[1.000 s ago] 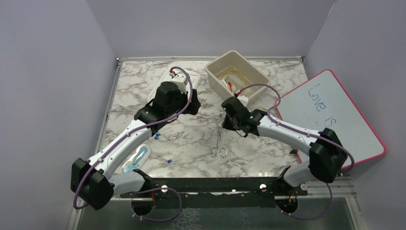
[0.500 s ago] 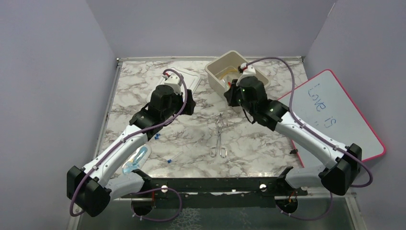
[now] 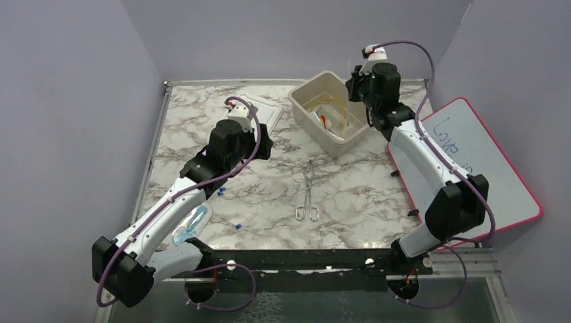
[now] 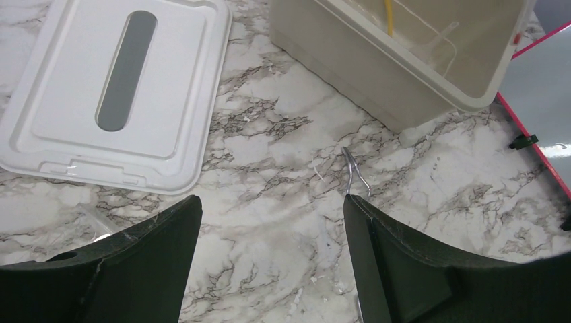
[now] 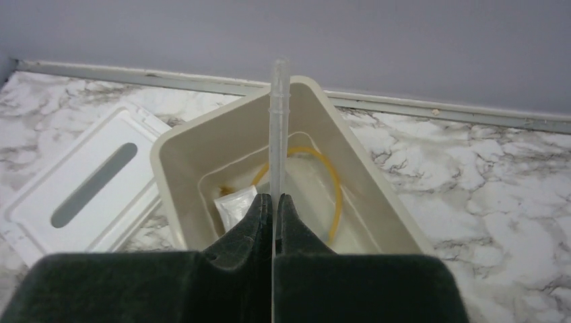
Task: Organize the chemistry lab equipment
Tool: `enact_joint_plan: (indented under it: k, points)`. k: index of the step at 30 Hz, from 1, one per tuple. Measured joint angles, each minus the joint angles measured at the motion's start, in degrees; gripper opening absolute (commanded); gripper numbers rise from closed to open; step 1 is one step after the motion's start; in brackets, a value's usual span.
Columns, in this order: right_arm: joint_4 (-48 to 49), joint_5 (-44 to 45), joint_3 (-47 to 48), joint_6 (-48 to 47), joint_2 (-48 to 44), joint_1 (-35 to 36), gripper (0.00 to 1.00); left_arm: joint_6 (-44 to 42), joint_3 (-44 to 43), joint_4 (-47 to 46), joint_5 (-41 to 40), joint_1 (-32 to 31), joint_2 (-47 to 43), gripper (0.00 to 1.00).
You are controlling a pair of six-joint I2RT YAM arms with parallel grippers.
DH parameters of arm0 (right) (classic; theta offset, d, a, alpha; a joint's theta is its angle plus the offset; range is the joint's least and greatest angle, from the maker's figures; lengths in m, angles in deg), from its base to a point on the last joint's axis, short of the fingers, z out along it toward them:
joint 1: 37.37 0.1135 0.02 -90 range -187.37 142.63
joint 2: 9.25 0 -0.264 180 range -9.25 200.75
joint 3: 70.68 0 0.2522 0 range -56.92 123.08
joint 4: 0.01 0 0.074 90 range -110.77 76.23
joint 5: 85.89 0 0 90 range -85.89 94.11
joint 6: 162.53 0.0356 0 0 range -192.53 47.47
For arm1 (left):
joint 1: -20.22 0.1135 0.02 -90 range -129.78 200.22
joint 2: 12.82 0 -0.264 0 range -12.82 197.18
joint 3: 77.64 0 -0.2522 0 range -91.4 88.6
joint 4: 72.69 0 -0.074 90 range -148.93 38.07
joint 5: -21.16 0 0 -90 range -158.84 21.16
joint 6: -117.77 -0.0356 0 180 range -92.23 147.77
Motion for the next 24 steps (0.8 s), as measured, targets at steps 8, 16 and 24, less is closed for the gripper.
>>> enact_joint_plan:
  k: [8,16,24]
  points:
    - [2.64,-16.0,3.3,-14.12,9.84,-2.34,0.01,0.02,0.0,-0.02,0.0,0.09,0.13,0.8]
    - [2.51,-27.23,5.31,-15.78,16.41,-2.34,0.01,0.33,0.0,-0.07,0.09,0.48,0.96,0.8]
    - [1.07,-31.28,5.44,-15.45,23.41,-2.34,0.03,0.63,0.0,-0.24,0.24,0.74,1.14,0.8]
